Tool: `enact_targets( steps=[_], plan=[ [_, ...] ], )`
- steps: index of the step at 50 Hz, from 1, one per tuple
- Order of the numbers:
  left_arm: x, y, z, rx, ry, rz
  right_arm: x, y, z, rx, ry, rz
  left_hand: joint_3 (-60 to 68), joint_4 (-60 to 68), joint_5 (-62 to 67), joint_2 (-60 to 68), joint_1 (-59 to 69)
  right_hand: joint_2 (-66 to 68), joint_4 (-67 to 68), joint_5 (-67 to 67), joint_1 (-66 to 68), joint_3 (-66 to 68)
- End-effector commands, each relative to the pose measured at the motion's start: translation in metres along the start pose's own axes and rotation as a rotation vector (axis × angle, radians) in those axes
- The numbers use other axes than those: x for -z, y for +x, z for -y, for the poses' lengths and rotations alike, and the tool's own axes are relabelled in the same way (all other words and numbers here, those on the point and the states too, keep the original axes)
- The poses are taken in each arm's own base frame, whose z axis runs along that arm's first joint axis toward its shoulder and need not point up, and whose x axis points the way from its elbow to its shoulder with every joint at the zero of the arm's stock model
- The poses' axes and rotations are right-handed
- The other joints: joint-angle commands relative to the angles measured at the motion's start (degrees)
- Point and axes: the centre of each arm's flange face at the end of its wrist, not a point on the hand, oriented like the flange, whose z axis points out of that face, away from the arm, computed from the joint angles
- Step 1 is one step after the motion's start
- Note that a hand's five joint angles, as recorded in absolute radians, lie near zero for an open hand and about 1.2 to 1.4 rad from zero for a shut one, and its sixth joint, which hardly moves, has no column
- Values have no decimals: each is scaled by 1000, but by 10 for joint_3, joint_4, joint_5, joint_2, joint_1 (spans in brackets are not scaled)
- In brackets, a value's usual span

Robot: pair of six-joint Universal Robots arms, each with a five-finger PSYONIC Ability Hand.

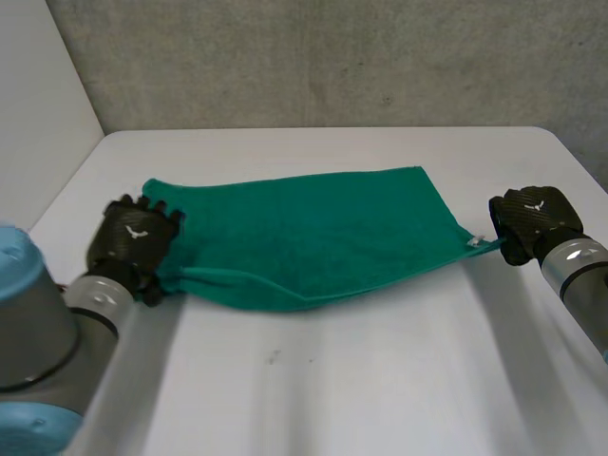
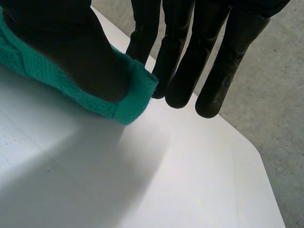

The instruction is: Fold the towel.

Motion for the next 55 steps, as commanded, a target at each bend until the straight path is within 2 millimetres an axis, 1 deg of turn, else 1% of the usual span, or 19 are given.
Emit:
enact_targets(
  steps=[1,8,17,22,24,25,26,27,31,32,36,40,41,43,44,46,49,53,55],
  plan=[
    [-9,-35,-9,201,-64,8,0,-1,-1,0,-3,2,-13,-8,-19,-7,-5,124,116,132,239,123],
    [-18,-40,-29,338,-191,-41,1,-3,-3,-1,-9,7,-1,3,-7,5,7,124,116,132,239,123],
    [-39,-37,-50,353,-256,-44,1,-4,-4,-1,-9,12,93,98,87,99,101,124,116,132,239,123],
    [-49,-33,-62,362,-296,-56,1,-4,-4,-1,-10,11,238,242,232,244,245,124,116,132,239,123],
    [-50,-29,-67,369,-312,-68,1,-4,-5,-1,-12,10,480,485,475,486,488,124,116,132,239,123],
    [-50,-29,-67,370,-312,-68,1,-4,-4,-1,-11,8,482,486,476,488,489,124,116,132,239,123],
    [-50,-28,-68,377,-314,-71,1,-4,-3,0,-8,9,670,674,664,676,677,124,116,132,239,123],
    [-50,-29,-67,383,-311,-68,1,-4,-3,0,-7,9,680,684,674,686,687,124,116,132,239,123],
    [-48,-33,-55,371,-275,-54,0,1,6,10,7,-1,680,684,674,686,688,124,116,132,239,123],
    [-45,-42,-42,364,-232,-32,1,4,12,23,14,-5,680,684,674,686,688,124,116,132,239,123],
    [-8,-81,26,319,-3,77,31,21,56,145,26,-18,680,684,674,686,688,124,116,132,239,123],
    [15,-94,49,287,77,115,60,44,82,256,-7,-54,680,684,674,686,688,124,116,132,239,123],
    [42,-106,69,217,137,158,60,44,82,256,-7,-54,680,684,674,686,688,124,116,132,239,123],
    [49,-107,74,191,149,167,81,56,103,315,13,-94,680,684,674,686,688,124,116,132,239,123],
    [57,-109,78,158,156,177,81,56,103,316,14,-94,680,684,674,686,688,124,116,132,239,123],
    [63,-109,81,119,156,177,103,63,128,356,65,-137,680,684,674,686,688,124,116,132,239,123],
    [68,-109,87,63,161,185,114,65,140,370,87,-150,680,684,674,686,688,124,116,132,239,123],
    [62,-112,81,43,133,189,116,64,140,373,60,-124,680,684,674,686,688,124,116,132,239,123],
    [50,-107,68,53,80,161,110,64,133,378,26,-106,680,684,674,686,688,124,116,132,239,123]
  ],
)
